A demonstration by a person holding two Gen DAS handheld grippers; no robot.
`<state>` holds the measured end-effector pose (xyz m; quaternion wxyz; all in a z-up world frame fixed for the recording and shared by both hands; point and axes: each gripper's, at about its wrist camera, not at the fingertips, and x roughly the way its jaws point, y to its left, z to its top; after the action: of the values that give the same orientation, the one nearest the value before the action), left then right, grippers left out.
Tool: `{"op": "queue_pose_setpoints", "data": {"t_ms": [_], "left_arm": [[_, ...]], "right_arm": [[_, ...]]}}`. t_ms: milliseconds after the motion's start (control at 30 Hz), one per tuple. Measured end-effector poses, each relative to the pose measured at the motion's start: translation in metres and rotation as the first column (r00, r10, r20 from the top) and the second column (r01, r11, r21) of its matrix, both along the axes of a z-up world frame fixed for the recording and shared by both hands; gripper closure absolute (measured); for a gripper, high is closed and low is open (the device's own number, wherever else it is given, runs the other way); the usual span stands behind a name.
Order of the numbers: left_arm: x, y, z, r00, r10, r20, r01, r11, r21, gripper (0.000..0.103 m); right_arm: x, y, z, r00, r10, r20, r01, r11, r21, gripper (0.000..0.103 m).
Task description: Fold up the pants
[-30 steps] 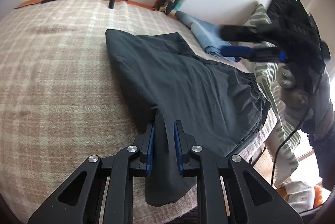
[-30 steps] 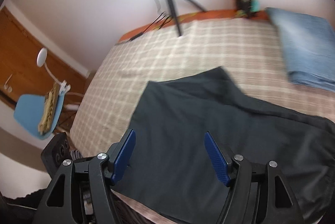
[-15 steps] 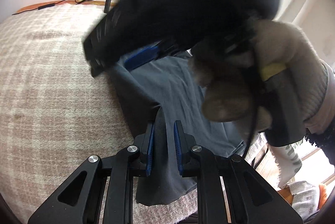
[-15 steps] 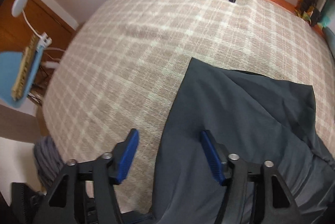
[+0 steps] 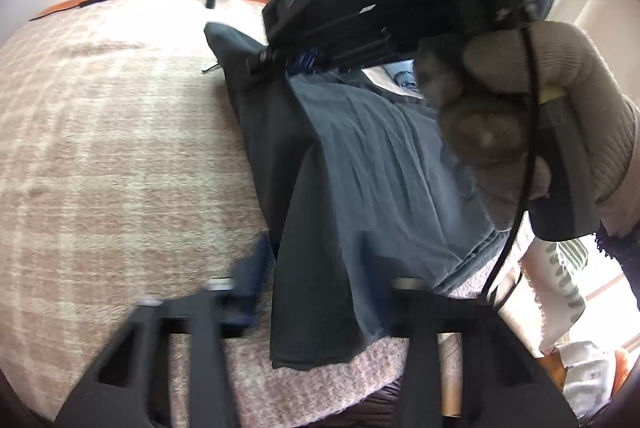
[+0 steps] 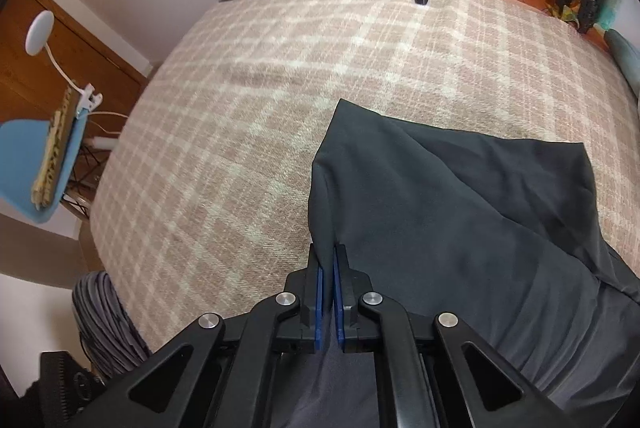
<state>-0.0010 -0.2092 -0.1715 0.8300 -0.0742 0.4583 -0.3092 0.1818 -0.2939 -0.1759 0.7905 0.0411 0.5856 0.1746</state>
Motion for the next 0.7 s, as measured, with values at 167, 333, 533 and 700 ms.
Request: {"op": "queue_pose_setpoints", "data": {"t_ms": [167, 333, 533, 700], "left_arm": [[-0.003, -0.019, 0.022, 0.997, -0.064, 0.044, 0.066, 0.997, -0.043, 0.093], [-0.009, -0.045, 0.044, 0.986, -0.136, 0.096, 0.144, 0.986, -0.086, 0.093], [-0.016, -0.087, 0.056, 0.963, -0.236, 0.133, 0.25, 0.963, -0.098, 0.093], [-0.014, -0.111, 0.061, 0.943, -0.301, 0.143, 0.317, 0.942, -0.109, 0.093]], "right_arm": [[-0.011, -0.02, 0.026, 0.998, -0.029, 0.059, 0.027, 0.999, 0.045, 0.102], [-0.026, -0.056, 0.057, 0.989, -0.087, 0.123, 0.076, 0.993, 0.092, 0.102], [-0.048, -0.102, 0.087, 0.973, -0.134, 0.19, 0.124, 0.99, 0.067, 0.102], [-0.06, -0.14, 0.097, 0.96, -0.186, 0.21, 0.182, 0.983, 0.039, 0.102]]}}
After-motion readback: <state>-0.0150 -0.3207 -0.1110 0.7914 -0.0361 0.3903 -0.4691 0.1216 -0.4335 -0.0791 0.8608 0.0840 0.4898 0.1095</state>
